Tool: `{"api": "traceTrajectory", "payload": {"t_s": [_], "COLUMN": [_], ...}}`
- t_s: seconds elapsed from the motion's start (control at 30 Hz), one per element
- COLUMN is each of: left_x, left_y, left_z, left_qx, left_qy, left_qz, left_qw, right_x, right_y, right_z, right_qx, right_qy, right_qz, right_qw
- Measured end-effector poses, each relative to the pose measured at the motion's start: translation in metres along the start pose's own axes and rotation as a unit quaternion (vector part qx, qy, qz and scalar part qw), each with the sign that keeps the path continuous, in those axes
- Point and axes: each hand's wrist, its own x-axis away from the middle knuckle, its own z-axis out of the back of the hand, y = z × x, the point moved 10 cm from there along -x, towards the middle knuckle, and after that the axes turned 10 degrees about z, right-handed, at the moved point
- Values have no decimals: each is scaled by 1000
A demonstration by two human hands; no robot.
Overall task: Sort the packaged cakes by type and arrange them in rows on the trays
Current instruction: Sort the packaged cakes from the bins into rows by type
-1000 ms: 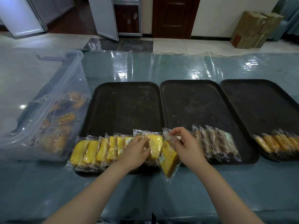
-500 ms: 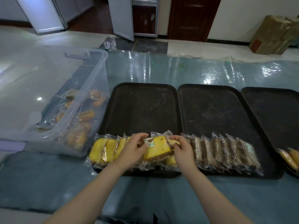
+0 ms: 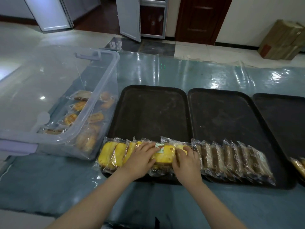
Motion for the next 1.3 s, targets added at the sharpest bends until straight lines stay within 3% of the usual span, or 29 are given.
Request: {"api": "traceTrajectory", "payload": {"t_s": [0.2, 0.47, 0.7, 0.83, 1.07, 1.3], "left_x": [-6, -21, -36, -45, -46, -53], "left_y": [4, 21, 39, 6, -88, -198], "left_z": [15, 108, 215, 260, 323, 338], "left_qx": [-6, 58, 22, -1, 3, 16], "left_qy": [-4, 34, 102, 121, 135, 60], "left_qz": [8, 3, -50, -44, 1, 57], "left_qw": [1000, 998, 993, 992, 991, 996], "right_x": [-14, -52, -104, -138, -184, -221], "right_y": [-9, -59, -133, -182, -272, -352], "right_z": [3, 46, 91, 105, 95, 51], "right_qx": [21, -34, -109, -125, -143, -102], "right_qy": [-53, -12, 35, 62, 42, -40], "right_qz": [-11, 26, 61, 88, 127, 178], "right_qw": [998, 999, 992, 986, 981, 978]}}
